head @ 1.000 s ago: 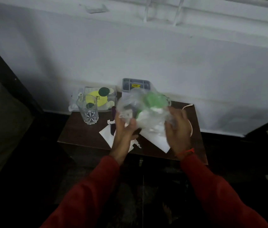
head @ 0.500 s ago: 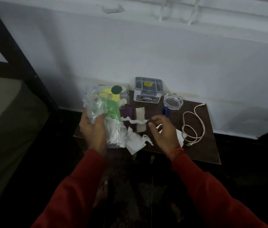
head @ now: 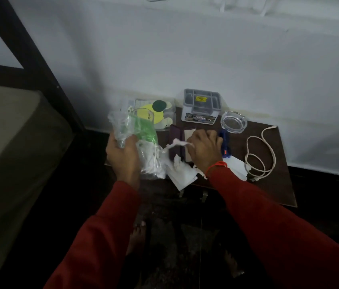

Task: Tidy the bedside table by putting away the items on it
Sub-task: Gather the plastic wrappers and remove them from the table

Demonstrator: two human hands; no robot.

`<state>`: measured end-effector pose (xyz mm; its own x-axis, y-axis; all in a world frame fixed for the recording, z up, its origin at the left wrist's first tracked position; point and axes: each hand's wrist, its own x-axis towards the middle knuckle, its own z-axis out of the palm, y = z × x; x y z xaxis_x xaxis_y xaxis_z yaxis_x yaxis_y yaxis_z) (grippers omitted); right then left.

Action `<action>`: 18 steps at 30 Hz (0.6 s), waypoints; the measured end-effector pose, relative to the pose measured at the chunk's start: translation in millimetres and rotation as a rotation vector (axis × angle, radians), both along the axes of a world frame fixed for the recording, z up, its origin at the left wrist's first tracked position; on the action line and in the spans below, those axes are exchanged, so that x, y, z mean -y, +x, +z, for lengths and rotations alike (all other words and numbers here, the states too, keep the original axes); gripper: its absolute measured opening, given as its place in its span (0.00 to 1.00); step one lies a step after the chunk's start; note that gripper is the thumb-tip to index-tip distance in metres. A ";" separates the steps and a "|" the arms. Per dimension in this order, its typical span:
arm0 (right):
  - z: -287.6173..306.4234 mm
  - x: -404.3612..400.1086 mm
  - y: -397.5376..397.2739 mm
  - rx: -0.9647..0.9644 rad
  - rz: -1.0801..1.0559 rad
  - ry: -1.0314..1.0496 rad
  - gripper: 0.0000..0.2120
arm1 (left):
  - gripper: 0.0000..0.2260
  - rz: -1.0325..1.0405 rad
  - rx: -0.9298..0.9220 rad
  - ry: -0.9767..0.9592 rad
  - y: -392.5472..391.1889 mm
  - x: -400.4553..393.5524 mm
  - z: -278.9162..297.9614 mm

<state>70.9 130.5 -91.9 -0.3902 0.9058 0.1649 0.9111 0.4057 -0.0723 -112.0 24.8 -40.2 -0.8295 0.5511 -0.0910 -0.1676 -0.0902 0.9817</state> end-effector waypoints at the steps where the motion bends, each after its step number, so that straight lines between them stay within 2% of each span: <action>1: 1.7 3.2 2.2 -0.114 -0.027 0.031 0.13 | 0.19 0.005 0.003 -0.009 -2.4 0.0 0.3; 3: 1.6 15.6 4.9 -0.293 -0.018 0.055 0.09 | 0.19 0.016 0.003 -0.020 -6.4 0.2 1.1; 5: -2.5 33.0 3.0 -0.316 0.058 -0.013 0.08 | 0.19 0.029 0.017 0.002 -8.8 0.3 2.3; 7: -9.7 47.5 -2.0 -0.188 0.129 -0.109 0.09 | 0.19 0.035 0.033 0.027 -9.3 0.6 2.8; 9: -16.9 55.9 -5.4 -0.011 0.203 -0.104 0.10 | 0.18 0.036 0.044 0.033 -8.7 2.0 2.5; 10: -17.8 58.6 -6.3 0.016 0.235 -0.086 0.10 | 0.18 0.036 0.050 0.033 -8.5 3.0 2.3; 12: -15.6 60.2 -4.4 -0.082 0.259 -0.019 0.08 | 0.17 0.036 0.053 0.032 -9.1 4.8 2.5; 15: -8.4 54.2 9.3 -0.279 0.182 0.076 0.06 | 0.17 0.036 0.055 0.035 -11.6 4.4 2.6; 18: -4.5 46.1 19.8 -0.325 0.198 0.019 0.08 | 0.18 0.023 0.083 0.029 -9.9 3.2 2.2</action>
<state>90.7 84.5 -96.4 -0.4817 0.8138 0.3251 0.7457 0.5755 -0.3357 -121.9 21.6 -38.0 -0.8320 0.5357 -0.1440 -0.2455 -0.1227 0.9616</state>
